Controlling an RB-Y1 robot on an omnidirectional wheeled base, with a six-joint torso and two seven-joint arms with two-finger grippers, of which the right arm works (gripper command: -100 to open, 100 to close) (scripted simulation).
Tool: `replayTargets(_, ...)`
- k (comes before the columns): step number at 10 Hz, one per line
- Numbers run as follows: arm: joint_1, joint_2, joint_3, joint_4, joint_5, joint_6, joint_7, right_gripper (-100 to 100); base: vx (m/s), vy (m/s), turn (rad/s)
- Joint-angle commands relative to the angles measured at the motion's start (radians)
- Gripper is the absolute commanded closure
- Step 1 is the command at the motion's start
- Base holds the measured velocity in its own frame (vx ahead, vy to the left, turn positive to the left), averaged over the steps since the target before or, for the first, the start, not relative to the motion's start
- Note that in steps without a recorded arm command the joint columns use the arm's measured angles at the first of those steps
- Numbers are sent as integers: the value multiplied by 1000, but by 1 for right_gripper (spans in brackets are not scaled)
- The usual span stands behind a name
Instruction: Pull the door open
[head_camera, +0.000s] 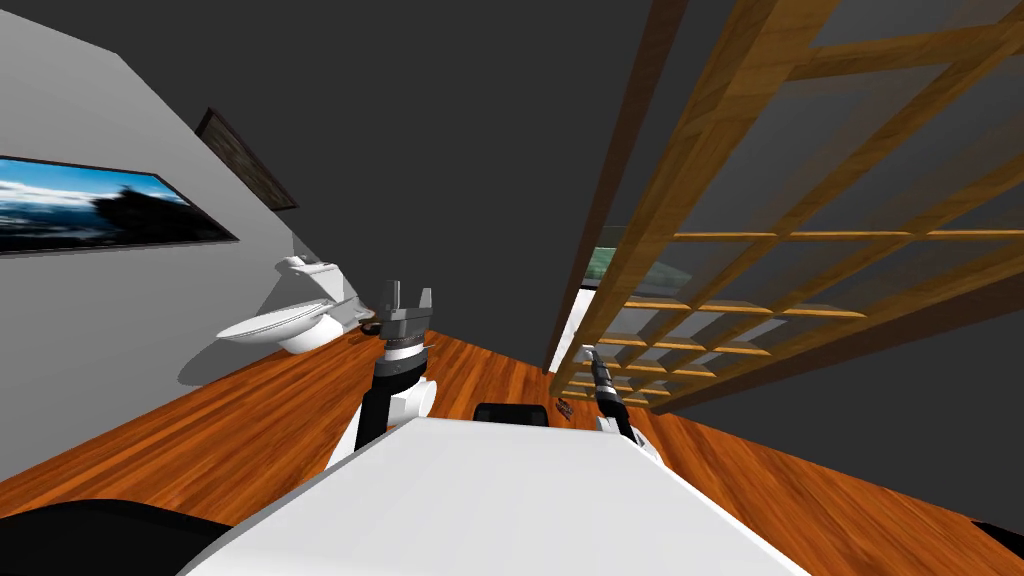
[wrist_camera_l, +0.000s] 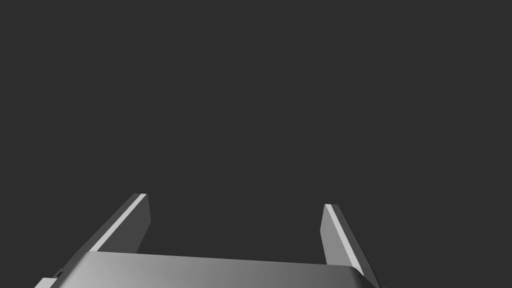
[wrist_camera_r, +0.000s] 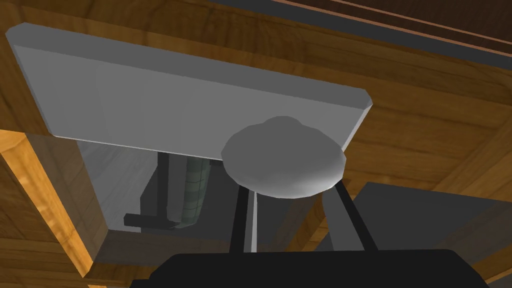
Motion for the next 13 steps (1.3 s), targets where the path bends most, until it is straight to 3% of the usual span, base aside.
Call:
replayTargets(1,-2,25,32,-17,-5,6,-44,100,-43,-12,82)
replayTargets(6,-2,22,39,-17,-21,7,-85,100,-26,-20,36)
replayTargets(7,-1,20,45,-17,-38,8,-126,100,-31,-18,70)
replayTargets(12,-1,20,45,-17,-38,8,-126,100,-14,-5,9)
replayTargets(13,-1,18,52,-17,-55,9,-168,100,-28,-23,89)
